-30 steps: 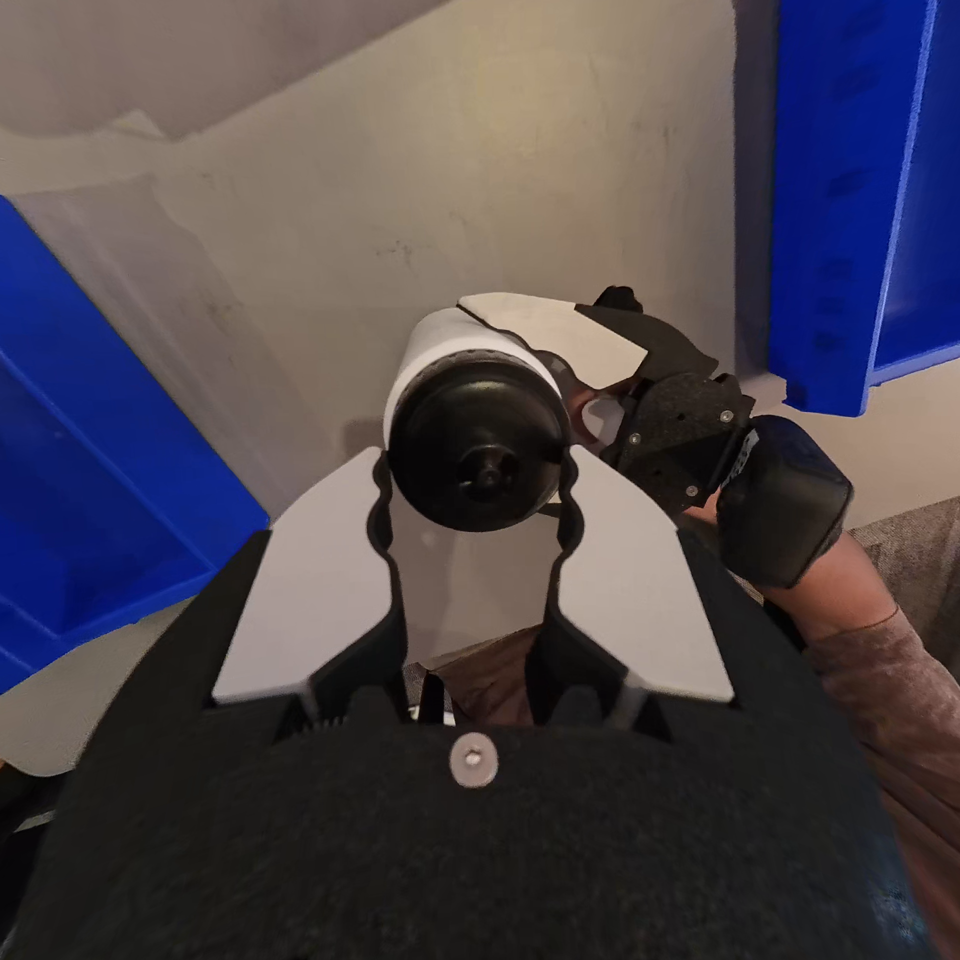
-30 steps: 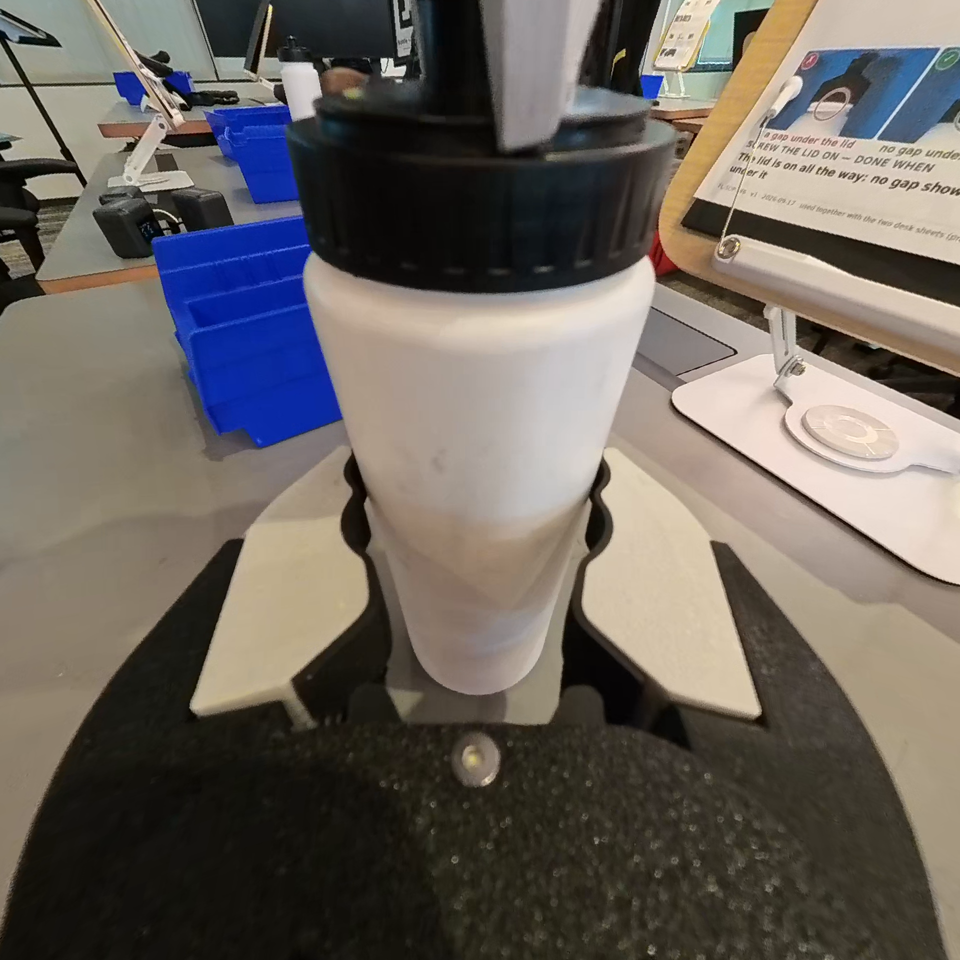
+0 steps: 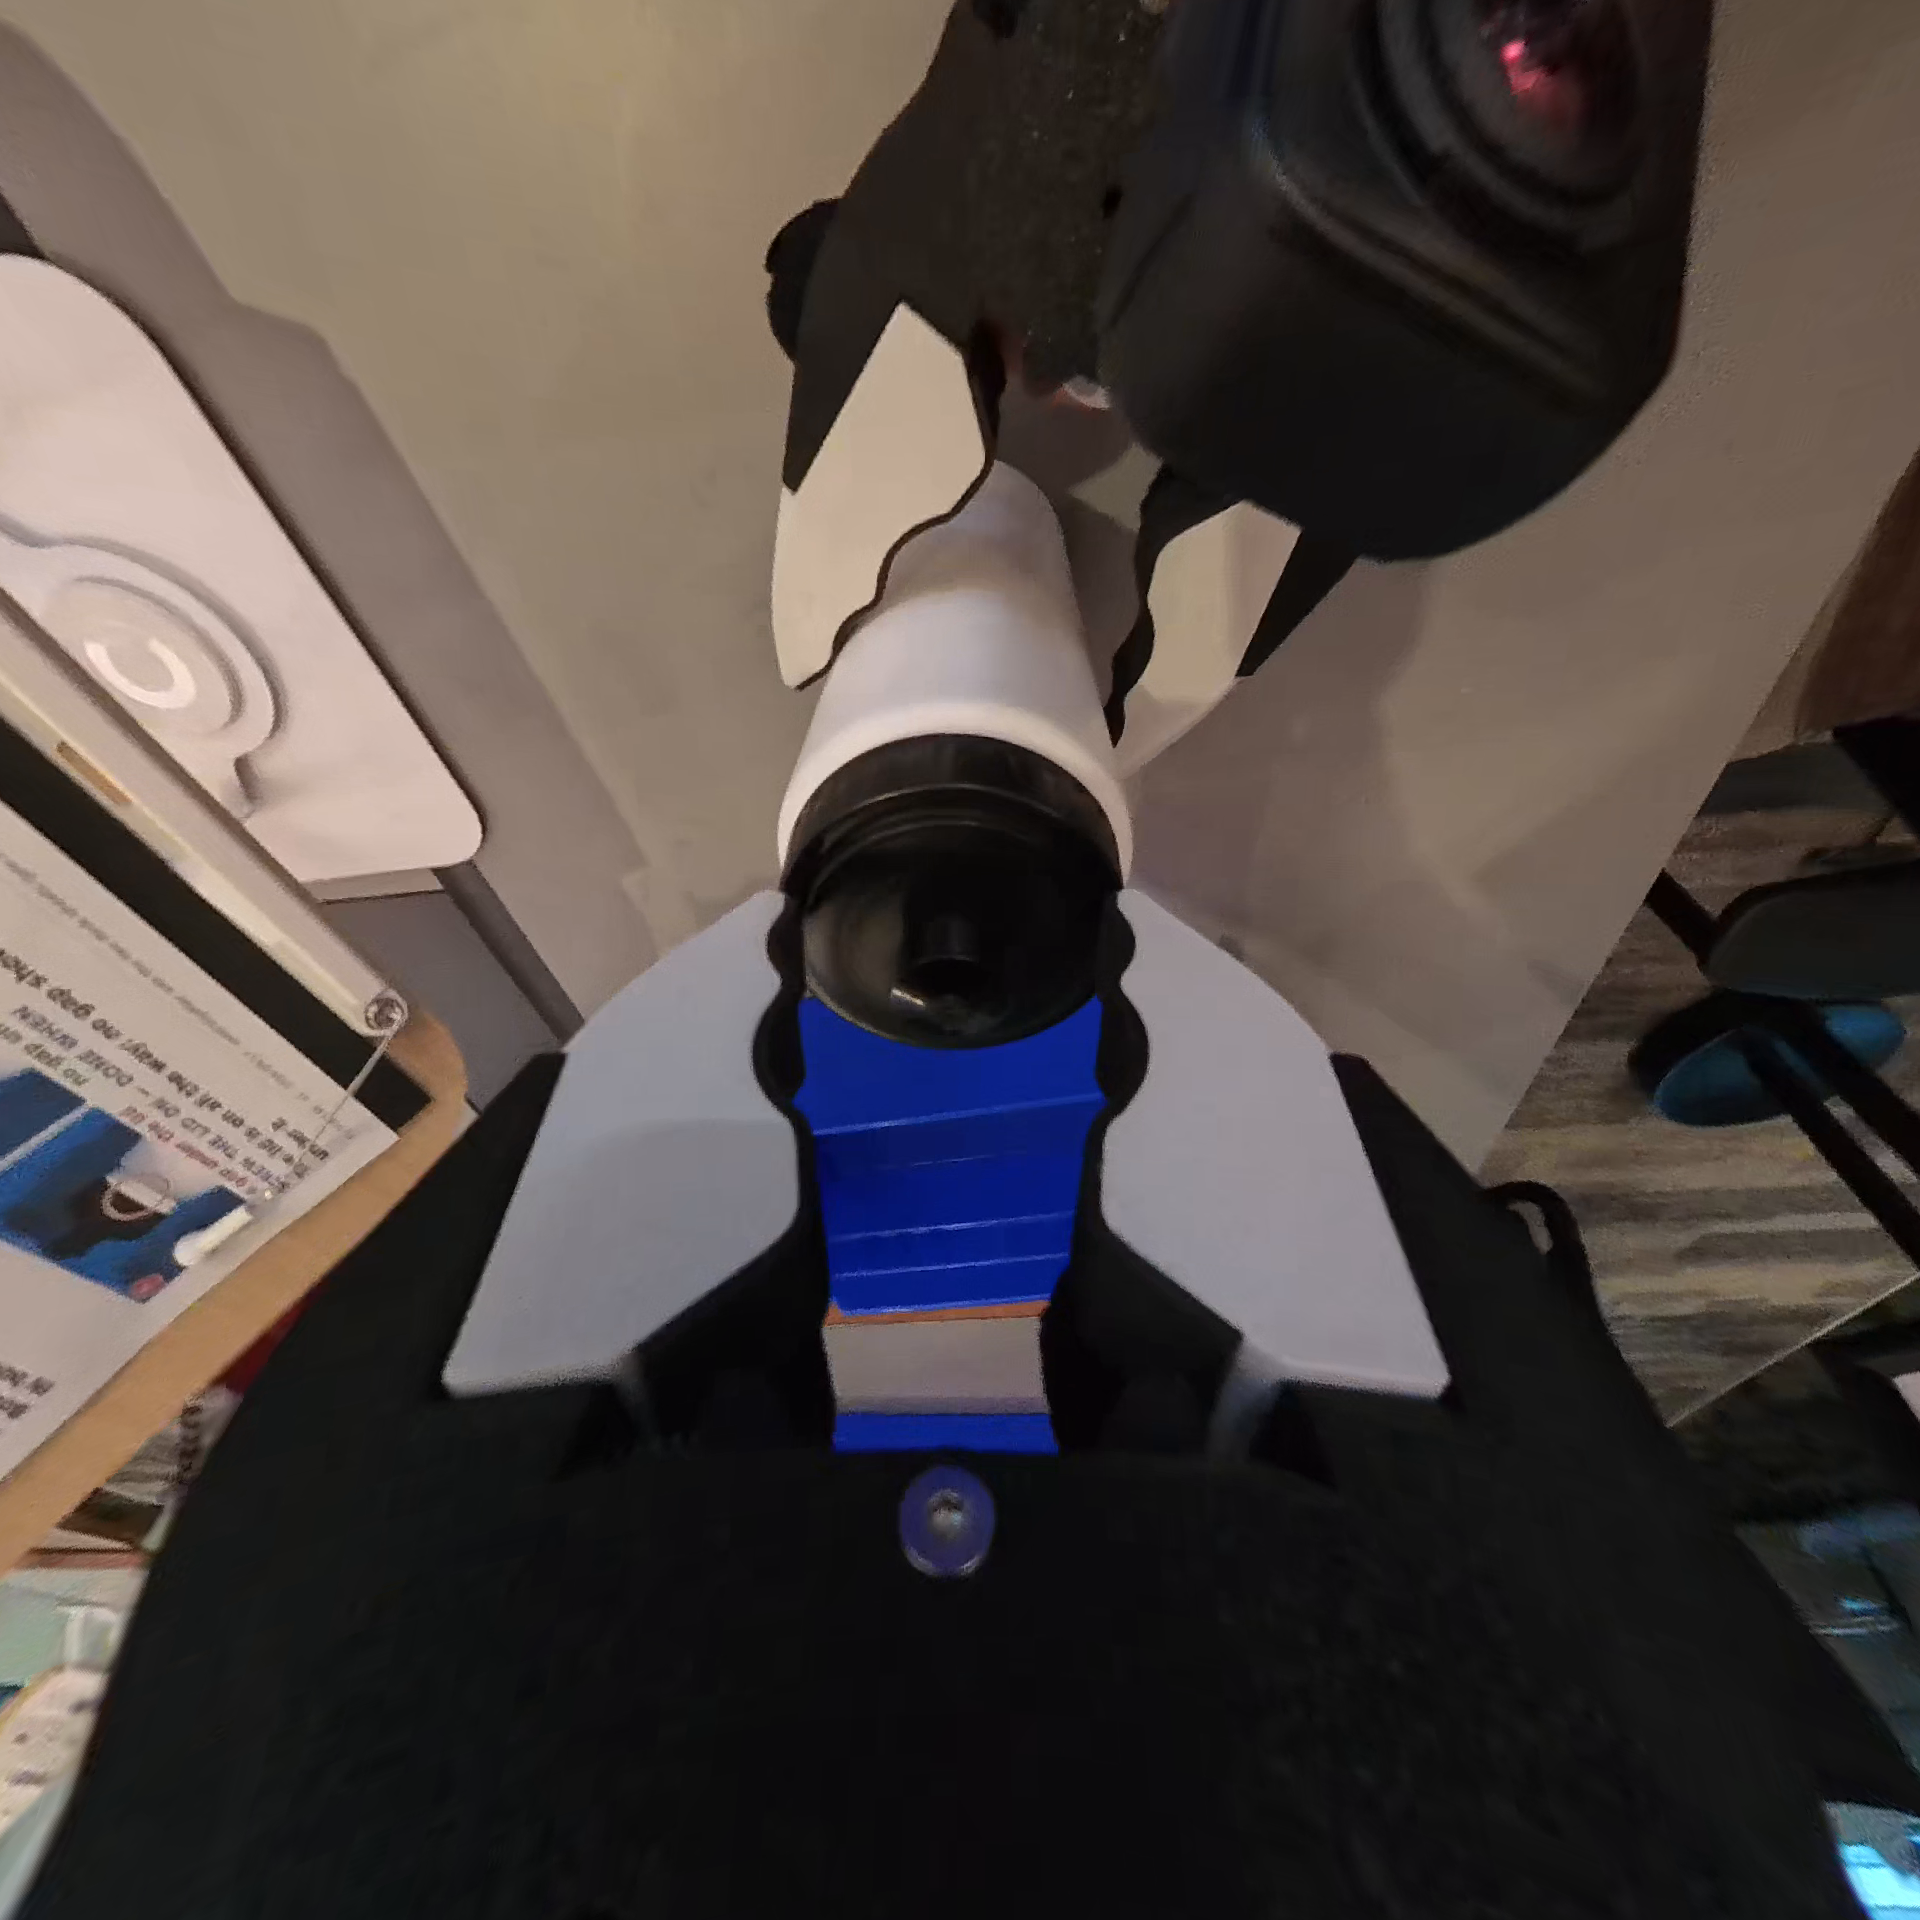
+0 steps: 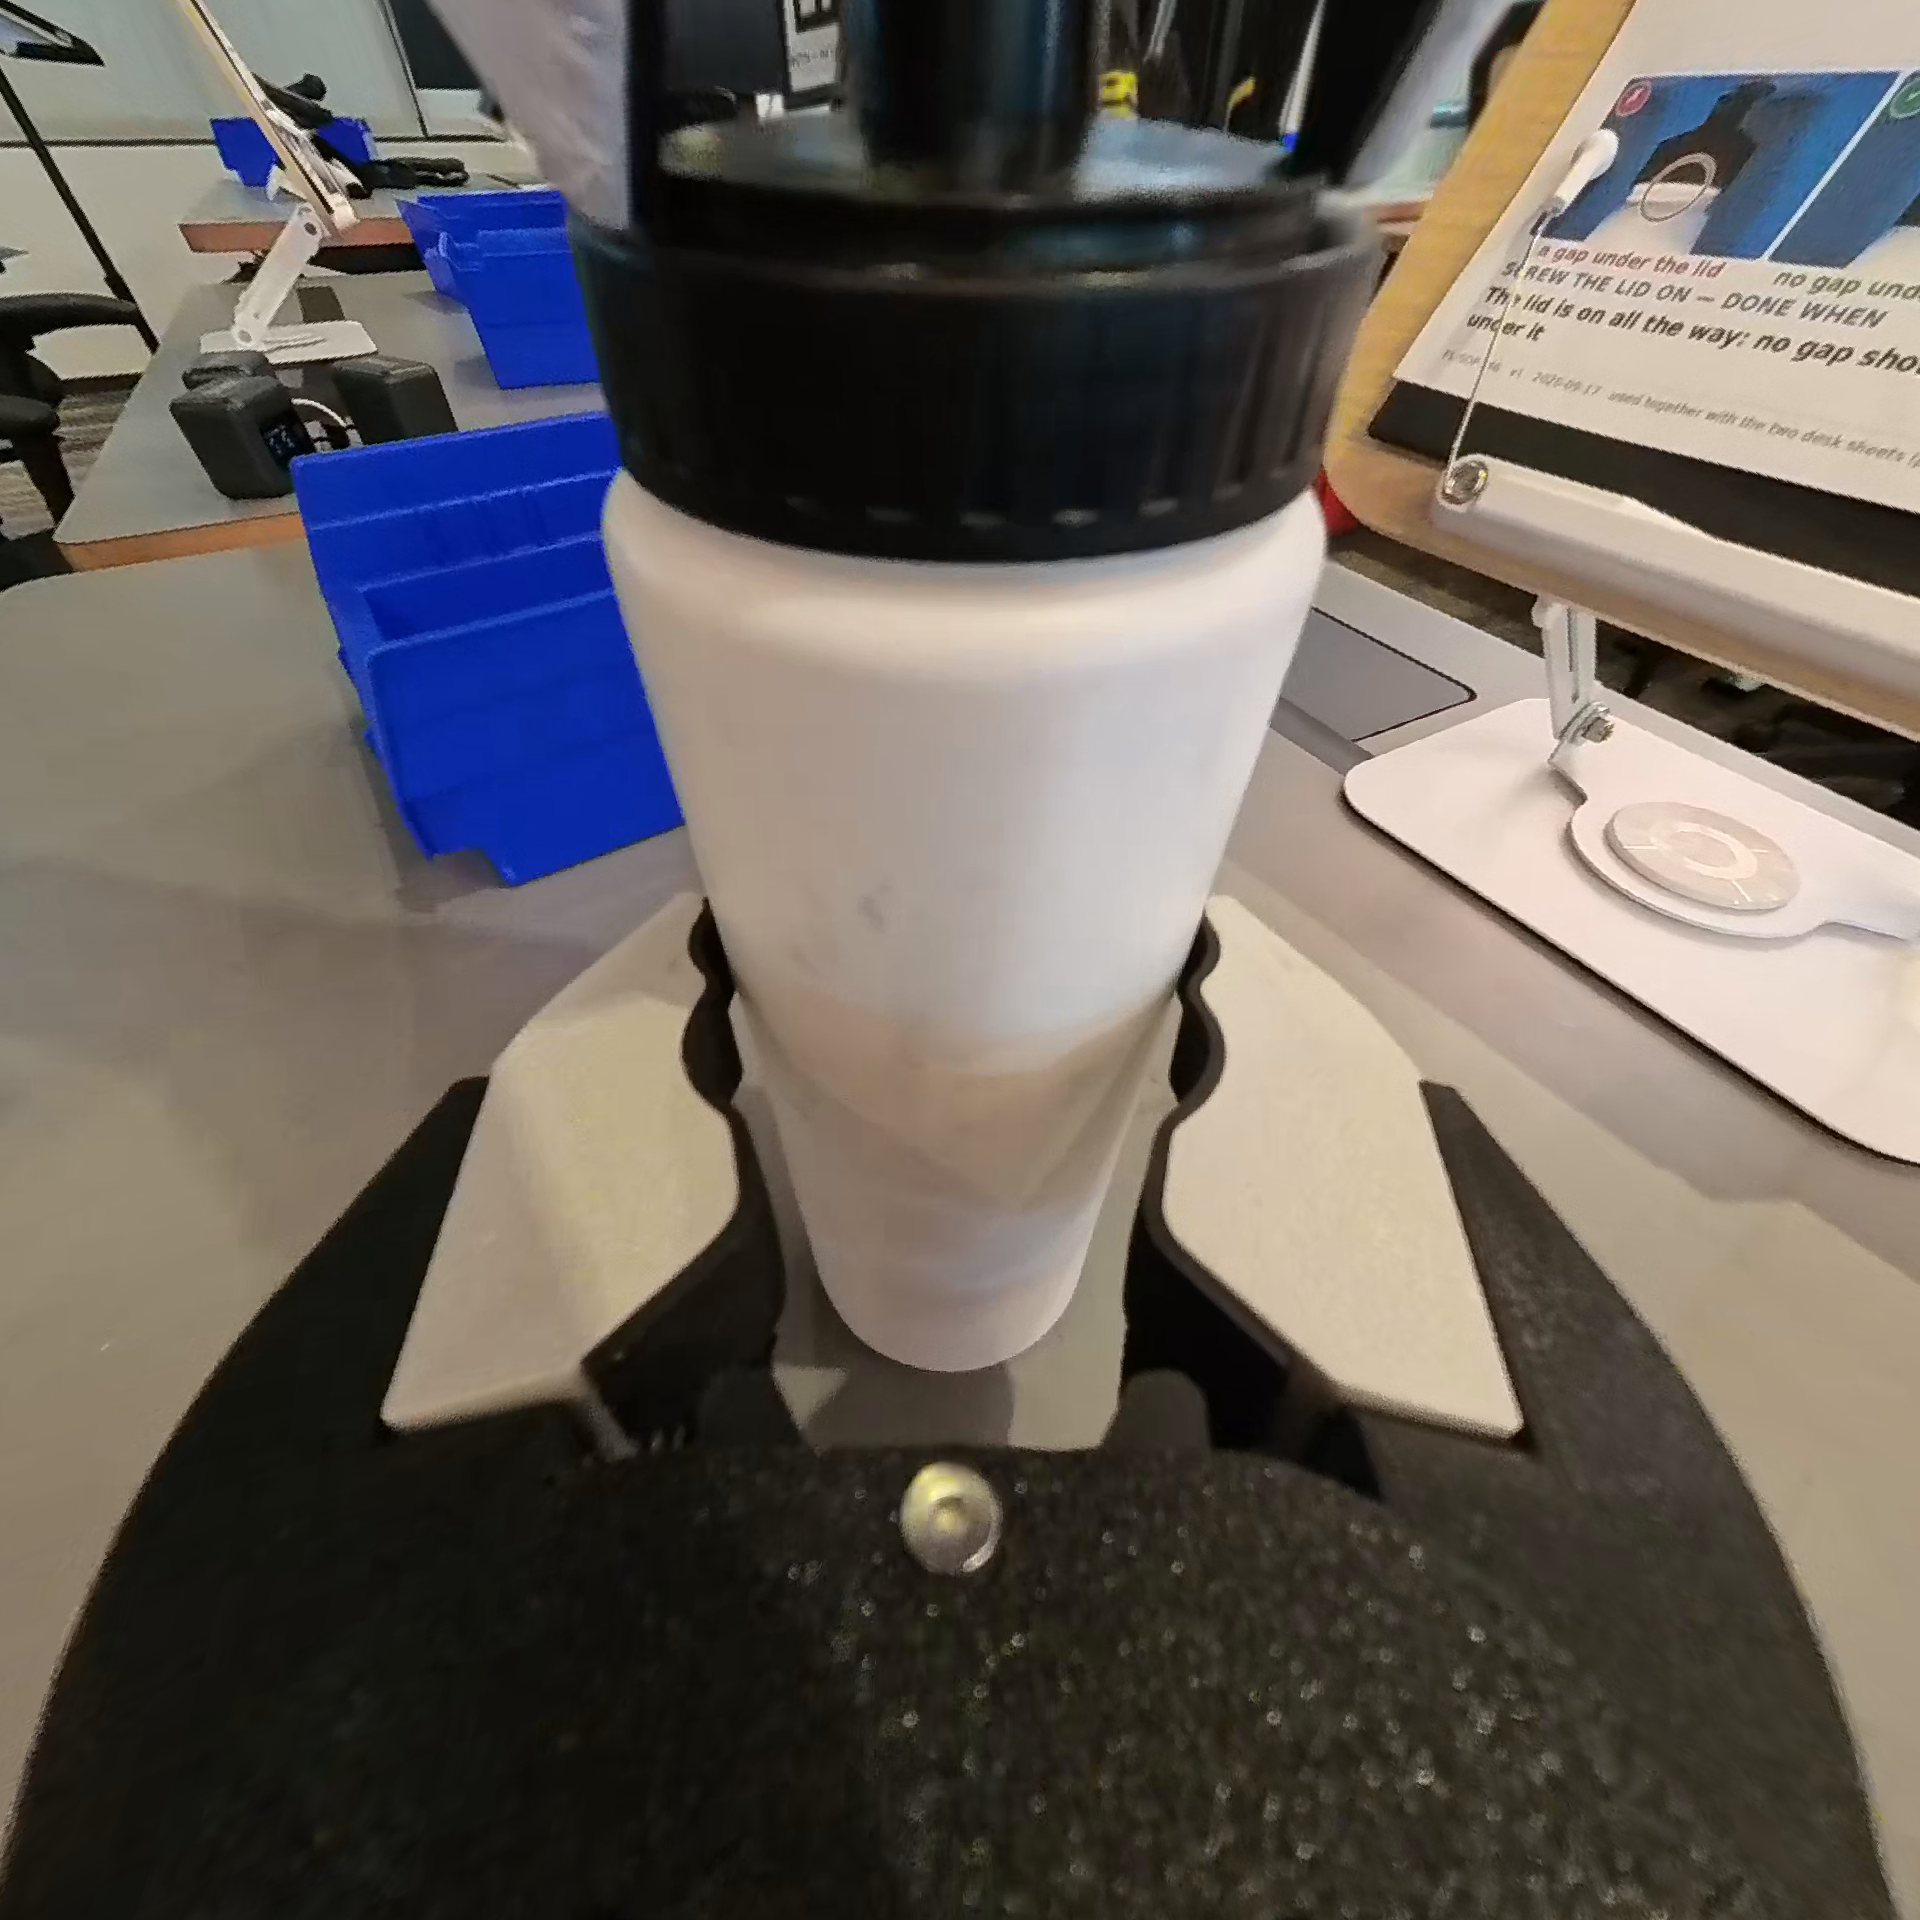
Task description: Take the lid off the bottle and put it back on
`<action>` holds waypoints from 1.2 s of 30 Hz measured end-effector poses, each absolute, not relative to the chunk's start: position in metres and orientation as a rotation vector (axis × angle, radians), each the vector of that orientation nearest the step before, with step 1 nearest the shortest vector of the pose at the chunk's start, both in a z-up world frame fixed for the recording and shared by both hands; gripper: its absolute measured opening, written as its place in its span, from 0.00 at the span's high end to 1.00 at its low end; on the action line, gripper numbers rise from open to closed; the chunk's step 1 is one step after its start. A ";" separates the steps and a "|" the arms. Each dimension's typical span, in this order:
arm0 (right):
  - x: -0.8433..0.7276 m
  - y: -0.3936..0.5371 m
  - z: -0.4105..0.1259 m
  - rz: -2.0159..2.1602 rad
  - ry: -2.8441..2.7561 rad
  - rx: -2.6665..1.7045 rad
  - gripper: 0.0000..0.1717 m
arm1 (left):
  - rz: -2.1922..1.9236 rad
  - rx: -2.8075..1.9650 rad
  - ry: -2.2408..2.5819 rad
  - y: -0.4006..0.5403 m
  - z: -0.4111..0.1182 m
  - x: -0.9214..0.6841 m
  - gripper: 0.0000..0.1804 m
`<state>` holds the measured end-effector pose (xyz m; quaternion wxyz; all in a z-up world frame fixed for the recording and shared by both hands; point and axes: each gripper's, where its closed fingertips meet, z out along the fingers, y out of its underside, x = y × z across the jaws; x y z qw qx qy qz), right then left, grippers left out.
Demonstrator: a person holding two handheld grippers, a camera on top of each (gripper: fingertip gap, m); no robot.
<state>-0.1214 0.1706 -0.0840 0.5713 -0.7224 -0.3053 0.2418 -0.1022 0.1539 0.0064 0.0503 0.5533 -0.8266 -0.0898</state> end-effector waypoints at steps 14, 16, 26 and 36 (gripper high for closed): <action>-0.122 0.172 -0.087 0.483 -0.650 -1.734 0.52 | 0.141 2.975 -1.254 0.158 0.003 -0.109 0.36; -0.122 0.172 -0.087 0.472 -0.641 -1.739 0.52 | 0.050 2.997 -1.226 0.161 -0.008 -0.117 0.41; -0.122 0.171 -0.087 0.505 -0.674 -1.735 0.52 | 0.056 2.811 -1.409 0.153 -0.020 -0.112 0.58; -0.123 0.171 -0.087 0.543 -0.706 -1.703 0.53 | 0.018 2.463 -1.885 0.153 -0.020 -0.116 0.57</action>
